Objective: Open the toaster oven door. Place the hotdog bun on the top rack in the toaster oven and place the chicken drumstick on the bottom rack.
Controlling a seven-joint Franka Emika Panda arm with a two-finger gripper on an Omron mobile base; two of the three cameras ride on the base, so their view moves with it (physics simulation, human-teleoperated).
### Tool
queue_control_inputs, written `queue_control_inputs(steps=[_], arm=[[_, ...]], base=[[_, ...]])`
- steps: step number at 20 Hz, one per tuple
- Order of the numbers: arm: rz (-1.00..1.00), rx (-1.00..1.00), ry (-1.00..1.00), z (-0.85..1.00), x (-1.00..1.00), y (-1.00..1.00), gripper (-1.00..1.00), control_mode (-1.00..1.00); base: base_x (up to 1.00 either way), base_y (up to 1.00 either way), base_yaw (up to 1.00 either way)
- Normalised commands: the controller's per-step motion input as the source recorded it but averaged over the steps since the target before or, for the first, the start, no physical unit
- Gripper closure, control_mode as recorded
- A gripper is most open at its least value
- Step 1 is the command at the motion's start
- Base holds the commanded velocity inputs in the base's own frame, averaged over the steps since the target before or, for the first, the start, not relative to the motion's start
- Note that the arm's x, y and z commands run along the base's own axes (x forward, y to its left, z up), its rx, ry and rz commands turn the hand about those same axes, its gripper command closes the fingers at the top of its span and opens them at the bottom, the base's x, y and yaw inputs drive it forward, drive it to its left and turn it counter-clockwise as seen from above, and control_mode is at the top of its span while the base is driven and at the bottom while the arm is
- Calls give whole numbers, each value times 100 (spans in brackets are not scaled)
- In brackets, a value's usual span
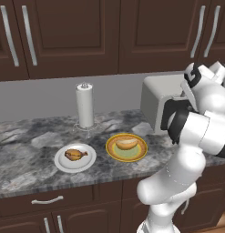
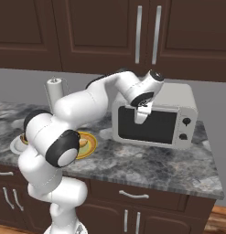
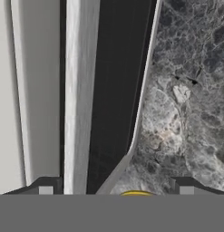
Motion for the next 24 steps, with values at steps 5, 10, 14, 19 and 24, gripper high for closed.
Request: queue_control_inputs(steps=[5,10,14,19,24], arm=[[0,0,0,-44,-22,0,-100,-100],[-1,0,1,-37,-27,0,-100,-100],[0,1,7,-35,-19,0,-100,-100],[0,3,2,-33,-24,0,-100,-100],[0,8,0,-19,-30,0,-100,-100]], base=[[0,0,0],[0,0,0],[0,0,0],[0,0,0],[0,0,0]])
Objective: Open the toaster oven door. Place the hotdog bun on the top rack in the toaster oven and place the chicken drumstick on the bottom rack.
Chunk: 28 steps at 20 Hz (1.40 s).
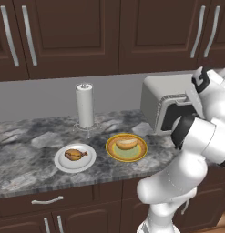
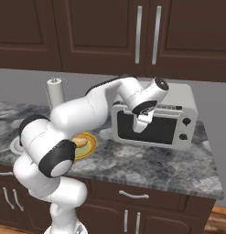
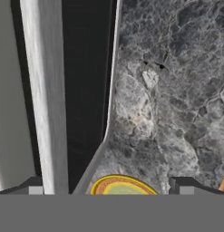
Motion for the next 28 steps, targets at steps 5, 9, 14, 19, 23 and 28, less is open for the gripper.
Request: queue_control_inputs(steps=[5,9,14,19,23,28], arm=[[0,9,-1,-11,-34,-1,-100,-100],[0,4,-2,-1,-28,-3,-100,-100],[0,2,-7,0,-40,-1,-100,-100],[0,0,-5,0,-40,-1,-100,-100],[0,0,-1,-1,-37,0,-100,-100],[0,0,0,-5,-31,0,-100,-100]], base=[[0,0,0],[0,0,0],[0,0,0],[0,0,0],[0,0,0],[0,0,0]])
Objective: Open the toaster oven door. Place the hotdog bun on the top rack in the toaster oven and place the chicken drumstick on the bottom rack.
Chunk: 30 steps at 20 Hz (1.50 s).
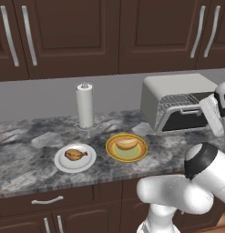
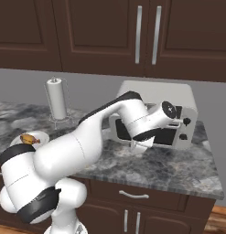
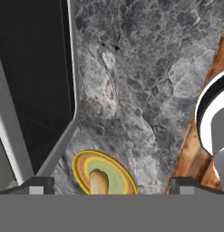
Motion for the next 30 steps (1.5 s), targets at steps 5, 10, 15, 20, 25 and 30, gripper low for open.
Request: queue_control_inputs(steps=[5,10,15,20,25,30], arm=[[15,-4,-1,27,-26,3,-100,-100],[39,-24,-9,28,-15,5,-100,-100],[44,-31,-11,30,-1,6,-100,-100],[40,-30,-23,16,13,3,-100,-100],[35,-25,-29,7,27,4,-100,-100],[26,-19,-16,14,40,9,-100,-100]], base=[[0,0,0],[0,0,0],[0,0,0],[0,0,0],[0,0,0],[0,0,0]])
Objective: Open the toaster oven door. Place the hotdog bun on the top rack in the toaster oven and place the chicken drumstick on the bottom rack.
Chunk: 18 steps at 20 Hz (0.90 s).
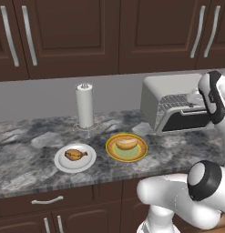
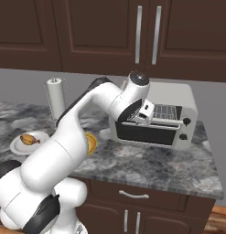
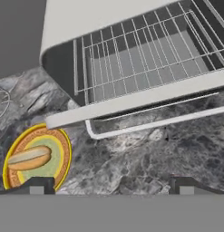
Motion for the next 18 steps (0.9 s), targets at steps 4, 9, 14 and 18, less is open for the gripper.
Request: queue_control_inputs(steps=[4,9,14,18], arm=[[23,-18,0,18,51,4,-100,-100],[25,-11,1,11,54,-1,-100,-100],[26,-3,1,1,52,-10,-100,-100],[28,-8,3,-2,46,-17,-100,-100]], base=[[0,0,0],[0,0,0],[0,0,0],[0,0,0]])
